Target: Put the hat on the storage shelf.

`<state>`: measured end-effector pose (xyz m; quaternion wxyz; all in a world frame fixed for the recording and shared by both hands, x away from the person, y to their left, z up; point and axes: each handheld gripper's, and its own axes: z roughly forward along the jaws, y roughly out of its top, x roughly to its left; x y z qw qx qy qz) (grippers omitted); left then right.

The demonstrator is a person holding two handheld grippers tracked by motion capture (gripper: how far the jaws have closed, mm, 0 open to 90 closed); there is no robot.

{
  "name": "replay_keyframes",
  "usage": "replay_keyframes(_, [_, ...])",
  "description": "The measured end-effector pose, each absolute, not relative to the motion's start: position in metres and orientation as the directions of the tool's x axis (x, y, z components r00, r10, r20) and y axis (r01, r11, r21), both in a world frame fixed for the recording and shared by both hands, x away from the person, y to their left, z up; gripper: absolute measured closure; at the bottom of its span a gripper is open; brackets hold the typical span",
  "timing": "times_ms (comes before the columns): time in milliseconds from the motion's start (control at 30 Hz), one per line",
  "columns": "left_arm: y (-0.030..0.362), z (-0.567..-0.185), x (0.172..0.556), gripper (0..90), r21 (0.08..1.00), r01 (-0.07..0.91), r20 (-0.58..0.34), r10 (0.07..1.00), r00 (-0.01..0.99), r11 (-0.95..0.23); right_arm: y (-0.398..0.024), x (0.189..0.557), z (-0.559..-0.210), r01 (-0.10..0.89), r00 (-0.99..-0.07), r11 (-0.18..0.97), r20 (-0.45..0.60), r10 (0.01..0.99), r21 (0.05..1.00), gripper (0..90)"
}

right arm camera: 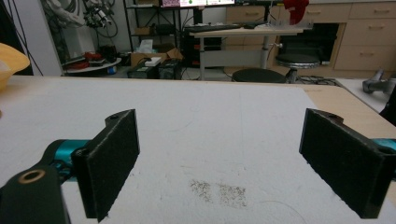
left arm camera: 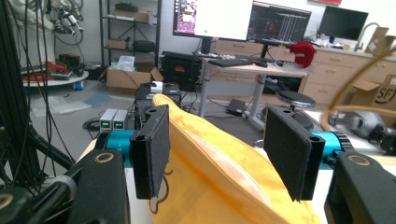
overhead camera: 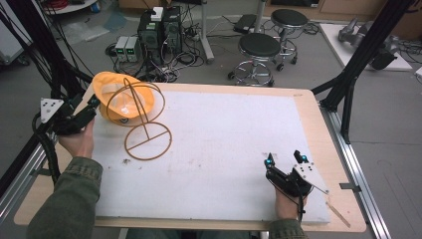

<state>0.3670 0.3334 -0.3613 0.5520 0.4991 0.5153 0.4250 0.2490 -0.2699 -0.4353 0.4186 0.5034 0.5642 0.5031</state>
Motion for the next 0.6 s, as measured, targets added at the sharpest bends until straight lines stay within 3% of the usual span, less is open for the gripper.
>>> replay_keyframes(600, [0.335, -0.378, 0.400, 41.1, 0.974, 0.136, -0.191, 0.980, 0.060, 0.181, -0.269, 0.250, -0.436, 0.147, -0.149, -0.011, 0.034, 0.988, 0.989, 10.9])
